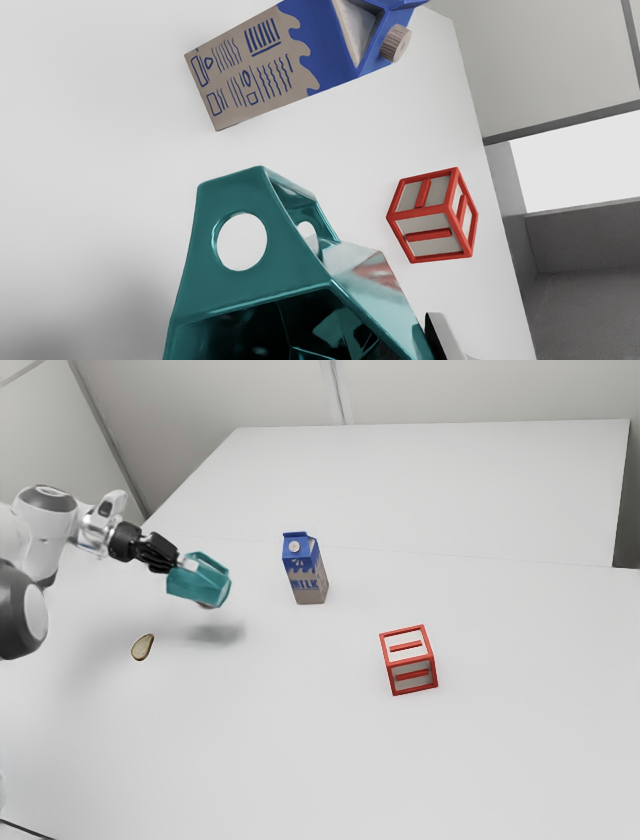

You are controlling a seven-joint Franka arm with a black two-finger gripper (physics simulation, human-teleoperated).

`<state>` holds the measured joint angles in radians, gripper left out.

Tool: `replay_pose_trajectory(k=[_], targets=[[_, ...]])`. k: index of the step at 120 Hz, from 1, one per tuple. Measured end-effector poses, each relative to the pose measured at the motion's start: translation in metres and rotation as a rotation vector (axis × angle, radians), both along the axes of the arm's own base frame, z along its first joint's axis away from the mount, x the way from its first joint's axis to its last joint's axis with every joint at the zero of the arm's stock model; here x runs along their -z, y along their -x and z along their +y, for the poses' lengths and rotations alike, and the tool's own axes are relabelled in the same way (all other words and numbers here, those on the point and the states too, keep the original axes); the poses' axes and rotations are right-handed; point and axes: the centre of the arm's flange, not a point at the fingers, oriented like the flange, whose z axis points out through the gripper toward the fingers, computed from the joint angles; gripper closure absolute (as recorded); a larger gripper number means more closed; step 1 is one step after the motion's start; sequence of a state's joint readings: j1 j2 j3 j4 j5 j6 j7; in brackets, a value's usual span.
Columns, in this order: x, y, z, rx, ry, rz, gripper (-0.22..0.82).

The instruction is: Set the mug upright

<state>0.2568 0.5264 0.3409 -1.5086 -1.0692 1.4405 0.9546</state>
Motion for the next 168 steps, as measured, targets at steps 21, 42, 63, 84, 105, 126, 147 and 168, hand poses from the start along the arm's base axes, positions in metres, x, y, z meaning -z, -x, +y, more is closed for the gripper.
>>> replay_pose_trajectory(k=[21,42,63,84,105,126,147,168], targets=[[-0.063,-0.019,-0.094,0.245,-0.395,0.001,0.78],[-0.064,-0.032,-0.148,0.338,-0.769,0.033,0.78],[0.001,-0.029,-0.18,0.307,-0.919,0.079,0.78],[0.012,-0.035,-0.194,0.201,-0.984,0.07,0.78],[0.031,-0.031,-0.196,0.113,-1.007,0.104,0.73],[0.034,-0.03,-0.194,0.022,-0.999,0.14,0.35],[0.001,-0.031,-0.194,-0.065,-0.99,0.122,0.16],[-0.129,-0.038,-0.209,-0.128,-0.97,0.032,0.07]])
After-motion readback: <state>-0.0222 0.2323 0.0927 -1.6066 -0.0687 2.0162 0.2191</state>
